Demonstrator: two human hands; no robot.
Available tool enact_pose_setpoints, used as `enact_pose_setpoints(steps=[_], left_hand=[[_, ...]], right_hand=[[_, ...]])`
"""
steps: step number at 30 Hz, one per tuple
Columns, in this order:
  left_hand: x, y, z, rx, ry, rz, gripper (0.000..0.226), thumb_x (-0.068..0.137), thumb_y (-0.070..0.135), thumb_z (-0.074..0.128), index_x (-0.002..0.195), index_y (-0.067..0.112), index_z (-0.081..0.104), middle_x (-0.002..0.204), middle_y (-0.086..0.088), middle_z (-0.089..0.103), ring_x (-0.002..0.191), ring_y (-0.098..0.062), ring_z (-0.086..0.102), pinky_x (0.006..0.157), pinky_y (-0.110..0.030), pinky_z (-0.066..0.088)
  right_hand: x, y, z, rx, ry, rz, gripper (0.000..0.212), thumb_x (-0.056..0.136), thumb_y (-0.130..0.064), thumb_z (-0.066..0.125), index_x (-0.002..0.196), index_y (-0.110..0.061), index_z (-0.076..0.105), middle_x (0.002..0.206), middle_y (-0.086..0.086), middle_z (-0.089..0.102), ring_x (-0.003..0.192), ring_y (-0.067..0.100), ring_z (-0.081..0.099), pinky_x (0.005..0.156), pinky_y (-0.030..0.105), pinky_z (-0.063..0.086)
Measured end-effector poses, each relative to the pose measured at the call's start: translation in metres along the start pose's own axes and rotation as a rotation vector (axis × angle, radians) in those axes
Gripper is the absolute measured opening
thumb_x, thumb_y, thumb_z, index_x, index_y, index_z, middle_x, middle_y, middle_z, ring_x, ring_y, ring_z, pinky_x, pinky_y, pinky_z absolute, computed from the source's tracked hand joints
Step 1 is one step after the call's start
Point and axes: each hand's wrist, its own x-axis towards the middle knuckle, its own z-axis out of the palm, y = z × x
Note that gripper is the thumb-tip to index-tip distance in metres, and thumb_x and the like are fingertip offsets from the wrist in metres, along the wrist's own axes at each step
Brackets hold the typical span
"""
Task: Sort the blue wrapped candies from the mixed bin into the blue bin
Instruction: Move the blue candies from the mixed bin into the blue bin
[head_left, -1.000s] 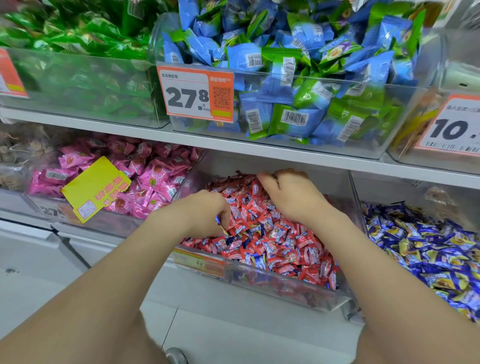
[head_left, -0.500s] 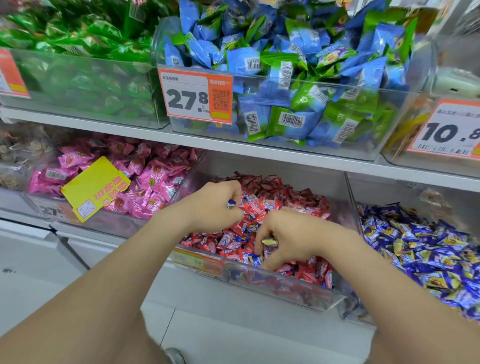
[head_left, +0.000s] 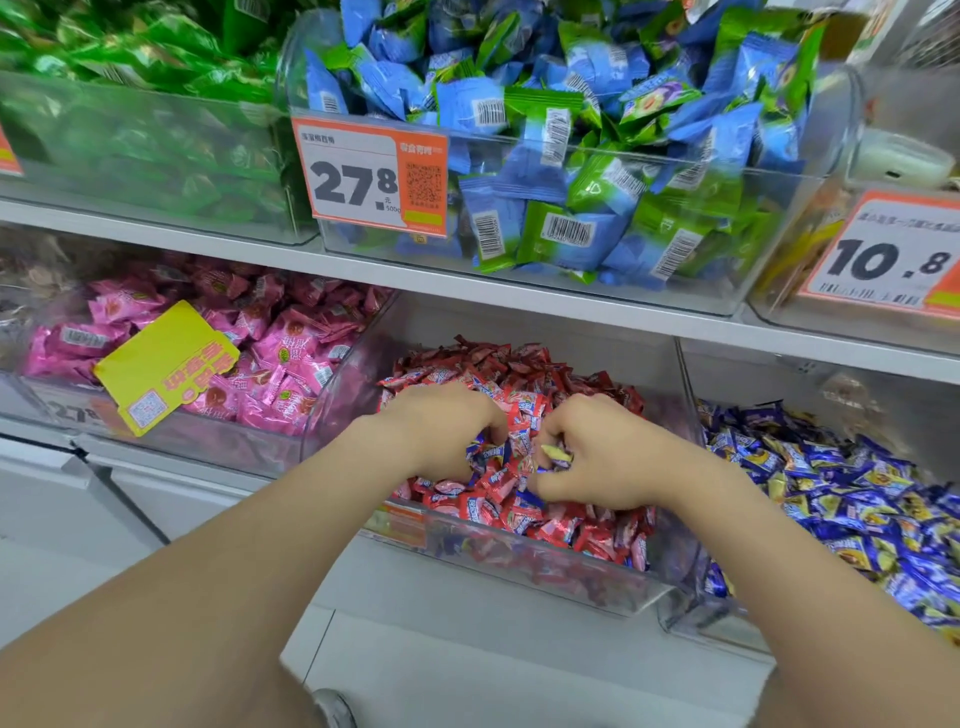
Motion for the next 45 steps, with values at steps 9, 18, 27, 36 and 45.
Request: enact_pose_setpoints(steps=[9, 18, 27, 36, 45], left_hand=[[-0.001, -0.002, -0.001, 0.108, 0.044, -0.087, 0.024, 0.083, 0.042, 0.083, 0.08, 0.022, 0.07, 0.082, 0.006, 0.064, 0.083, -0.024, 0.065, 0.056, -0.027, 0.039], [-0.021, -0.021, -0.004, -0.025, -0.005, -0.091, 0.031, 0.071, 0.052, 0.09, 0.096, 0.037, 0.077, 0.107, 0.015, 0.063, 0.103, -0.013, 0.058, 0.077, -0.035, 0.052], [-0.02, -0.014, 0.001, 0.052, 0.047, -0.063, 0.037, 0.077, 0.05, 0.083, 0.111, 0.039, 0.075, 0.114, 0.011, 0.065, 0.106, -0.016, 0.063, 0.079, -0.034, 0.055], [-0.026, -0.029, -0.012, -0.17, 0.139, -0.151, 0.022, 0.082, 0.047, 0.077, 0.086, 0.027, 0.067, 0.091, 0.003, 0.066, 0.093, -0.024, 0.062, 0.08, -0.039, 0.056], [-0.04, -0.027, -0.017, -0.348, 0.299, -0.25, 0.032, 0.081, 0.041, 0.078, 0.084, 0.011, 0.068, 0.081, -0.014, 0.066, 0.061, -0.02, 0.049, 0.055, -0.032, 0.037]], right_hand=[[-0.003, -0.003, -0.001, 0.057, 0.097, -0.035, 0.032, 0.095, -0.045, 0.072, 0.085, -0.018, 0.059, 0.072, -0.002, 0.059, 0.067, 0.014, 0.052, 0.059, 0.024, 0.034], [0.015, -0.023, 0.001, 0.118, 0.101, 0.039, 0.016, 0.093, -0.028, 0.062, 0.108, -0.029, 0.059, 0.077, -0.006, 0.057, 0.084, 0.007, 0.043, 0.075, 0.037, 0.041], [0.033, -0.029, 0.012, -0.013, 0.149, 0.185, 0.057, 0.105, -0.051, 0.05, 0.065, -0.012, 0.041, 0.063, 0.006, 0.046, 0.066, 0.028, 0.05, 0.064, 0.042, 0.045], [0.036, -0.04, 0.025, -0.344, 0.039, 0.132, 0.017, 0.099, -0.024, 0.057, 0.115, -0.026, 0.063, 0.103, 0.004, 0.062, 0.092, 0.032, 0.063, 0.068, 0.037, 0.041], [0.044, -0.042, 0.026, -0.441, 0.085, 0.088, 0.009, 0.1, -0.026, 0.06, 0.098, -0.017, 0.061, 0.089, 0.006, 0.053, 0.086, 0.036, 0.063, 0.068, 0.038, 0.041]])
